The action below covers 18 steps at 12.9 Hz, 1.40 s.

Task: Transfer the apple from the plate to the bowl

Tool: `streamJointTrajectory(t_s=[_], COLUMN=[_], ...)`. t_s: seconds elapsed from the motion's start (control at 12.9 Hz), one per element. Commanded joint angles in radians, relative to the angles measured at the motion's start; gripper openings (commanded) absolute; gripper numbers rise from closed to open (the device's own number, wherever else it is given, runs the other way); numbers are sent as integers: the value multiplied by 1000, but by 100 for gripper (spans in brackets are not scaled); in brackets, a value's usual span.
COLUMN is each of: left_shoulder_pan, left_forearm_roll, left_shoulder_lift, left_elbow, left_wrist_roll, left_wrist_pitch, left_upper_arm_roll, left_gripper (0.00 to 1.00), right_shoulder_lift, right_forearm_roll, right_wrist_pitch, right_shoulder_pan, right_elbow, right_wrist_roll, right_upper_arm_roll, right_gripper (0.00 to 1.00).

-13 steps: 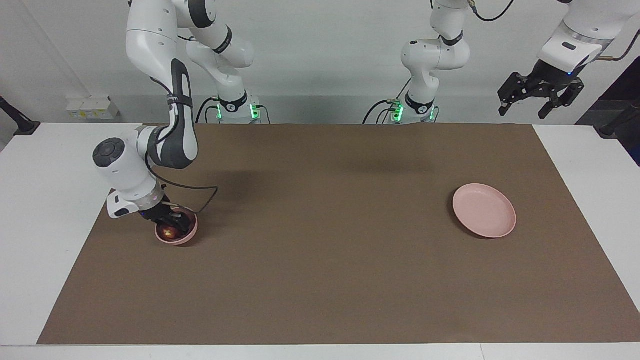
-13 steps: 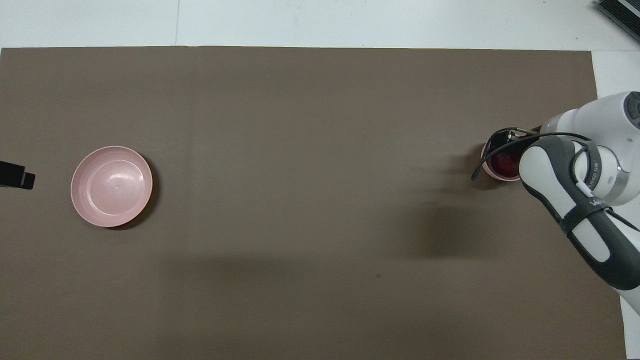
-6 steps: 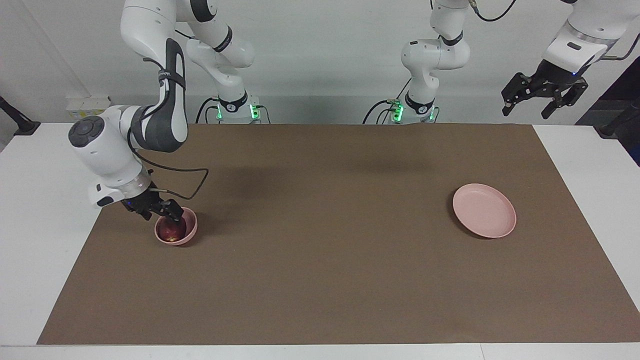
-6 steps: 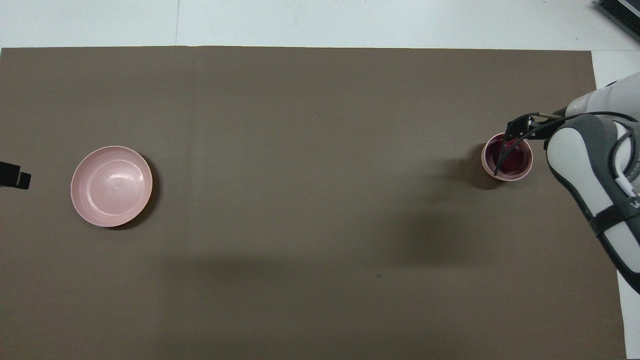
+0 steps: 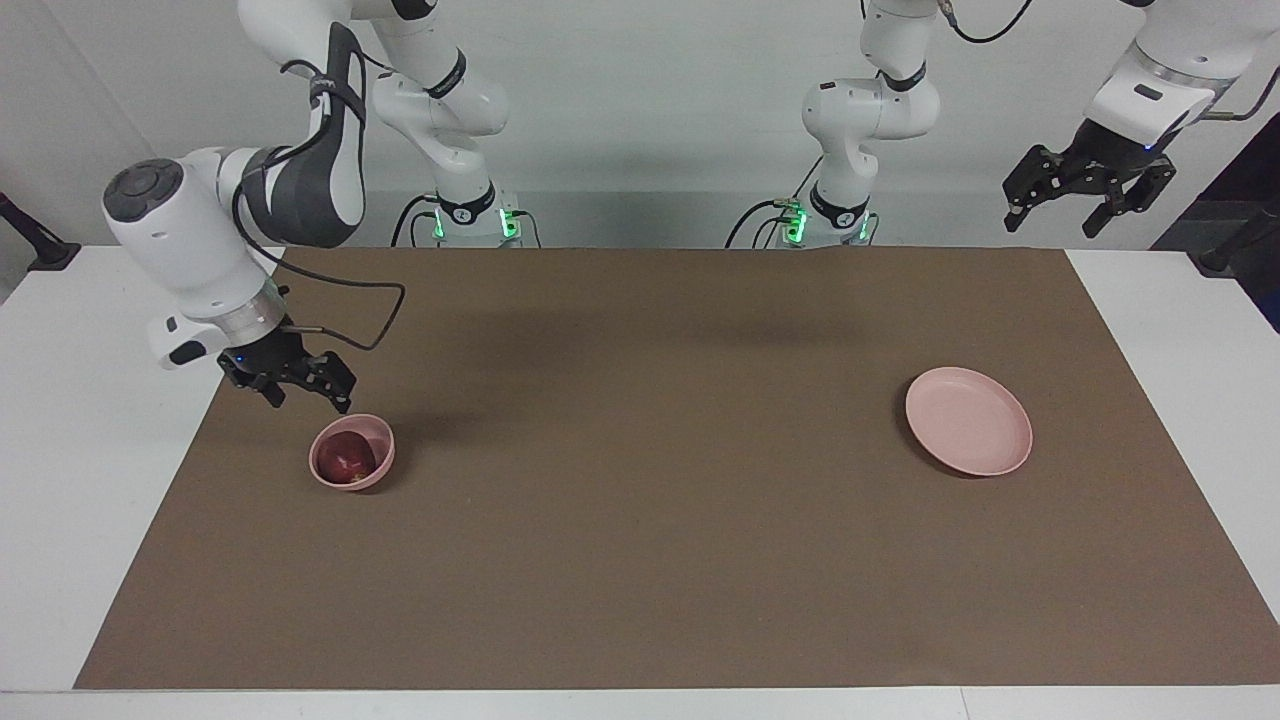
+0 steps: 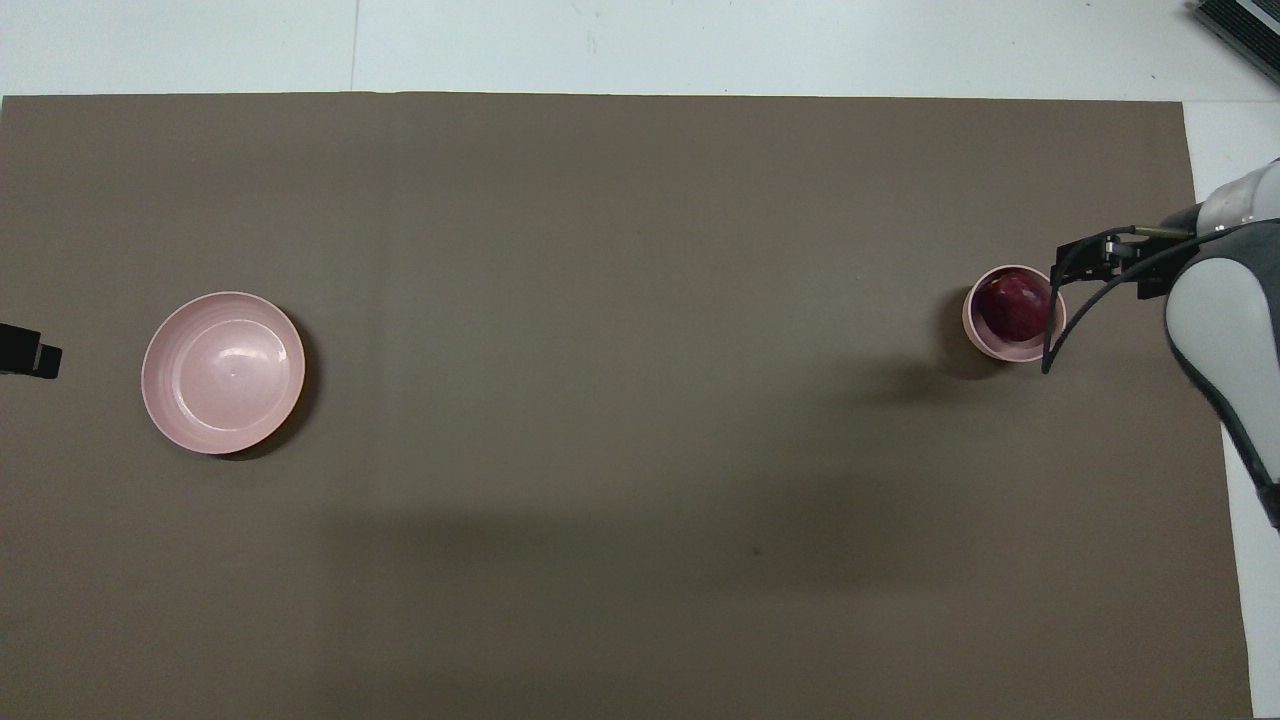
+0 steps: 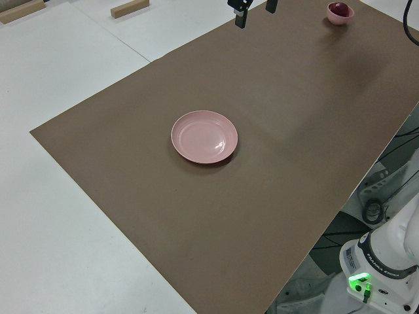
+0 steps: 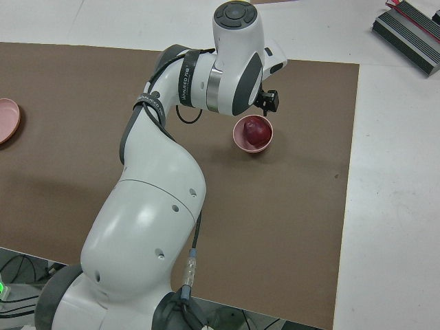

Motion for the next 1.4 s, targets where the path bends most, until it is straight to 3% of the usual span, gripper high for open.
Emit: streamJointTrajectory(t_s=[0.0, 0.31, 0.78, 1.32], left_shoulder_pan=[0, 0, -4, -9], left_forearm_roll=[14, 14, 8, 8], left_shoulder_lift=[-26, -26, -26, -24], left_elbow=[-26, -26, -26, -24], left_wrist_roll=[-9, -9, -9, -6], left_wrist_pitch=[-6, -6, -6, -3], left_upper_arm_roll=[-3, -3, -3, -5], left_gripper=[100, 100, 100, 100], right_shoulder_lift=[-111, -193, -184, -174], right_forearm_roll=[-27, 1, 21, -45], right_wrist_pitch=[-122, -208, -372, -319], right_shoulder_pan=[-12, -9, -7, 2], right_elbow=[-7, -1, 99, 111], right_wrist_roll=[-4, 8, 10, -13], right_upper_arm_roll=[7, 13, 16, 18], right_gripper=[100, 100, 100, 100])
